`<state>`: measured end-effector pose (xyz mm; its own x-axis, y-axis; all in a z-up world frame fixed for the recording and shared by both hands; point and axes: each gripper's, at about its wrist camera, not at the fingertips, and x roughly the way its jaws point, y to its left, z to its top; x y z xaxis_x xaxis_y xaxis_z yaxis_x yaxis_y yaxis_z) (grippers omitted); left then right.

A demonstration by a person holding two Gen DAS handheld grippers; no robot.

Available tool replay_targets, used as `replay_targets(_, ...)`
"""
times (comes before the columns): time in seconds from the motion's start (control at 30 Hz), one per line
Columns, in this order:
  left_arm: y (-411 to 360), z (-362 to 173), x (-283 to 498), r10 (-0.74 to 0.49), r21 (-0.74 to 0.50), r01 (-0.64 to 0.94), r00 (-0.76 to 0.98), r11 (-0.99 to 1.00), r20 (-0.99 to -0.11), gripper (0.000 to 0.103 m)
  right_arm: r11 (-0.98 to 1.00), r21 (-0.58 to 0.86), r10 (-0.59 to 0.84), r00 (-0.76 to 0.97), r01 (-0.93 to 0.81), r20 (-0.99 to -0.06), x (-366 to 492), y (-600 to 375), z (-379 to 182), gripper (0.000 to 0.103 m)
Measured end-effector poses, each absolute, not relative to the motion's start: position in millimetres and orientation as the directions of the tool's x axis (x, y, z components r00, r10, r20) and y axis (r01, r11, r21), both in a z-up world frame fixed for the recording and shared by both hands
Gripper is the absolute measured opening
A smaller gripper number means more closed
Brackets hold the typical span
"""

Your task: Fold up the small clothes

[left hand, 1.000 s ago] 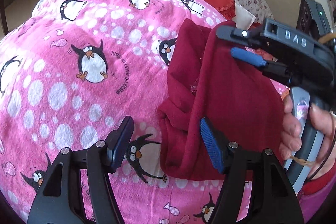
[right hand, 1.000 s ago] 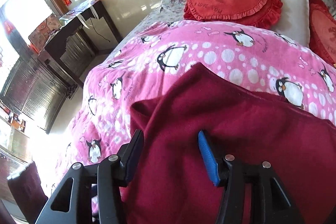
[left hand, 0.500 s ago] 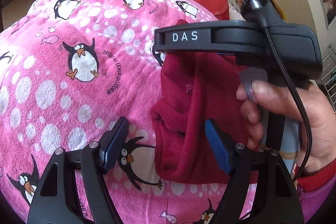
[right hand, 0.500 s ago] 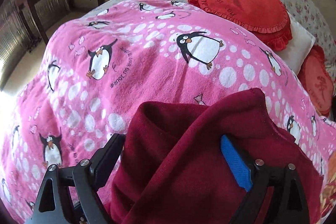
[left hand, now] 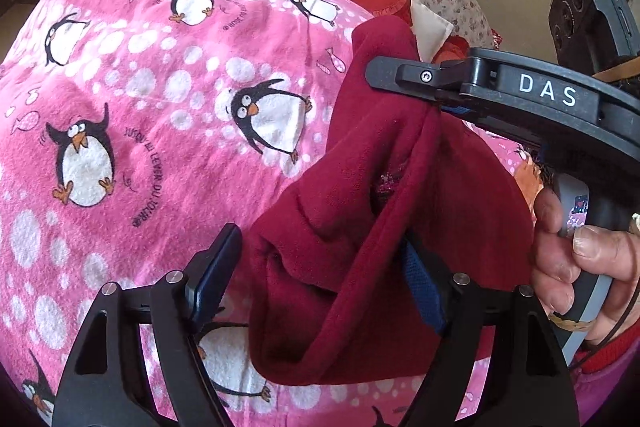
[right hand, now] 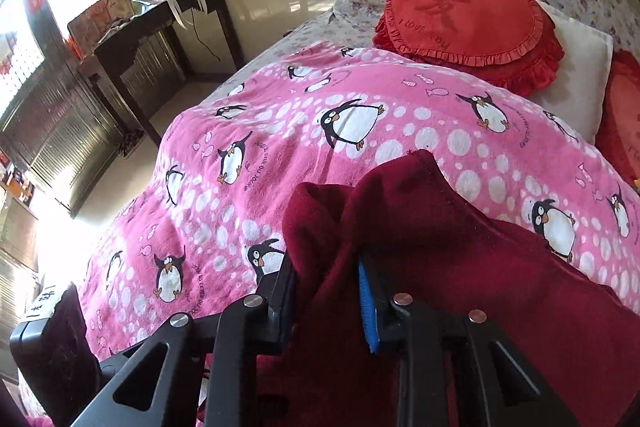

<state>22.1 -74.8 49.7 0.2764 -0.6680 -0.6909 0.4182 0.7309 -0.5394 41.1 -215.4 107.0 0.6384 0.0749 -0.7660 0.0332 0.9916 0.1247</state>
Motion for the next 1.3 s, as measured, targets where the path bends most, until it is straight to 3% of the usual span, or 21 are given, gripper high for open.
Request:
replay_targets(0.17, -81.2, 72.7, 6.2, -0.666, -0.516, 0.457, 0.273, 0.725, -0.694, 0.039, 0.984, 0.174, 0.113, 0.667, 0.025, -0.737, 25.6, -221.6, 116.2, 0.024)
replay_targets(0.27, -90.6, 96.1, -7.8, -0.679, -0.503, 0.498, 0.278, 0.707, -0.679, 0.033, 0.978, 0.209, 0.134, 0.690, 0.025, -0.711, 10.7, -233.2, 129.1, 0.023)
replay_targets(0.53, -158.1, 162.5, -56.9, -0.755, -0.483, 0.647, 0.228, 0.589, -0.615, 0.032, 0.964, 0.255, 0.101, 0.777, 0.079, -0.622, -56.0, -292.8, 174.0, 0.017)
replay_targets(0.77, -245.0, 174.8, -112.9, -0.783, -0.457, 0.759, 0.110, 0.464, -0.612, 0.032, 0.933, 0.306, 0.017, 0.825, 0.190, -0.565, -148.4, -375.3, 179.1, 0.016)
replay_targets(1.03, -324.3, 138.6, -158.5, -0.719, -0.412, 0.808, 0.021, 0.421, -0.694, 0.032, 0.855, 0.392, -0.046, 0.803, 0.339, -0.595, -224.9, -448.1, 124.8, 0.016)
replay_targets(1.23, -333.0, 129.7, -163.3, -0.677, -0.428, 0.805, -0.044, 0.412, -0.734, 0.032, 0.817, 0.402, -0.080, 0.771, 0.413, -0.632, -225.3, -464.4, 93.0, 0.016)
replay_targets(1.3, -318.8, 142.0, -168.0, -0.669, -0.393, 0.826, -0.027, 0.404, -0.743, 0.032, 0.801, 0.418, -0.081, 0.769, 0.429, -0.634, -228.8, -468.4, 99.8, 0.022)
